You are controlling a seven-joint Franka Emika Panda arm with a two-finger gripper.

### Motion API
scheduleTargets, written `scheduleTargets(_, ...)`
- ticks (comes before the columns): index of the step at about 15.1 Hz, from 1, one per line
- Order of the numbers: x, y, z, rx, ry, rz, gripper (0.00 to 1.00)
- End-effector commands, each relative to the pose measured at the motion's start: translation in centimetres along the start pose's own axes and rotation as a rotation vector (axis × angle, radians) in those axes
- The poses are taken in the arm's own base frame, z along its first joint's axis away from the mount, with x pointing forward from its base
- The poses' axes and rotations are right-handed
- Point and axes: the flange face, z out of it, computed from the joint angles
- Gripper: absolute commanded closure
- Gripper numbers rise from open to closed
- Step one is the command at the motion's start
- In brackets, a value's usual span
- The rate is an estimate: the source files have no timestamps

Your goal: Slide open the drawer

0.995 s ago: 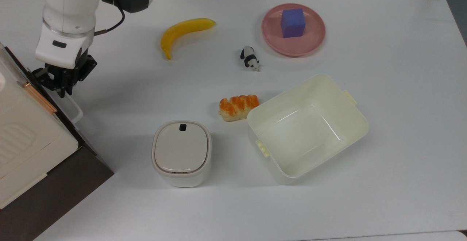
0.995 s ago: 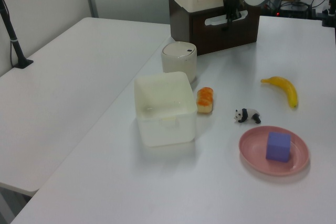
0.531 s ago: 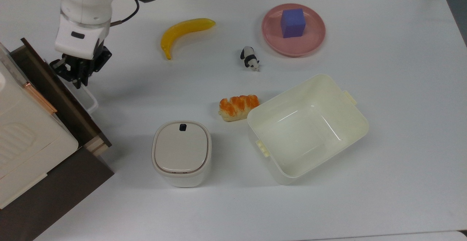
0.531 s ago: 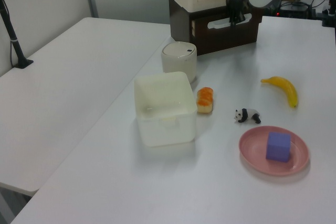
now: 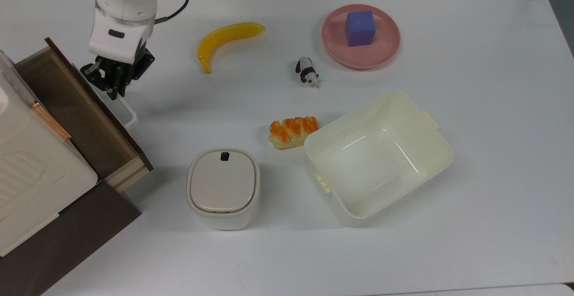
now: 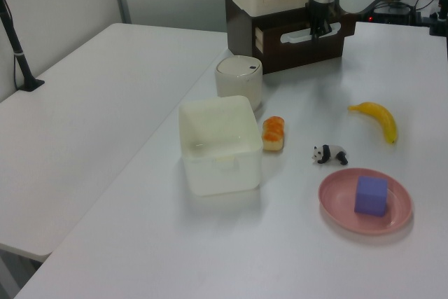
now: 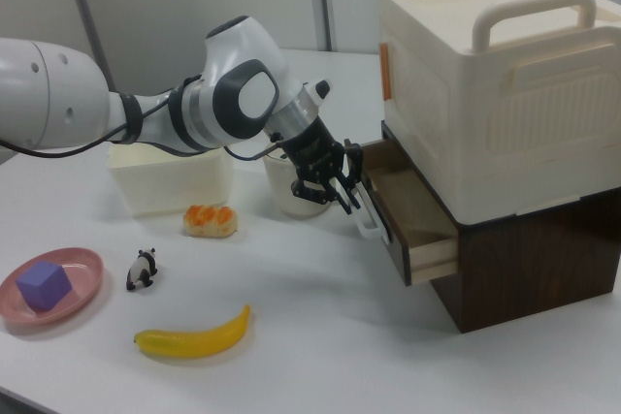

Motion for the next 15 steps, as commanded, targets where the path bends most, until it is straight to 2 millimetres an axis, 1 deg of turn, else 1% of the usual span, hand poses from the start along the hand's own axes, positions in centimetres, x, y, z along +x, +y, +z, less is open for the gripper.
scheduleTargets(1, 2.0, -3.6, -1.7, 0.009, 0.017, -0.017, 0.94)
scheduleTargets(2, 2.0, -3.6, -1.7, 0.007, 0.018, -0.016, 0.85)
scheduleTargets(3, 2.0, -3.5, -1.6, 0.007, 0.018, -0.016, 0.70)
scheduleTargets(4, 2.0, -3.4, -1.6, 0.006, 0.018, -0.014, 0.60)
scheduleTargets(6, 2.1, -3.4, -1.9, 0.005, 0.023, -0.007, 0.44)
scheduleTargets(7, 2.3, -3.5, -2.1, 0.005, 0.027, 0.003, 0.39)
scheduleTargets(8, 2.9, -3.8, -2.6, 0.001, 0.034, 0.023, 0.35)
scheduleTargets(9, 3.5, -4.2, -3.1, 0.004, 0.039, 0.056, 0.35)
scheduleTargets(10, 4.1, -4.5, -4.1, 0.008, 0.045, 0.093, 0.35)
scheduleTargets(12, 5.1, -5.6, -5.7, 0.066, 0.034, 0.159, 0.34)
scheduleTargets(13, 5.6, -6.1, -6.7, 0.101, 0.041, 0.186, 0.31)
scheduleTargets(14, 6.0, -6.5, -7.5, 0.141, 0.049, 0.219, 0.22)
scheduleTargets(15, 6.5, -7.0, -8.3, 0.173, 0.052, 0.244, 0.20)
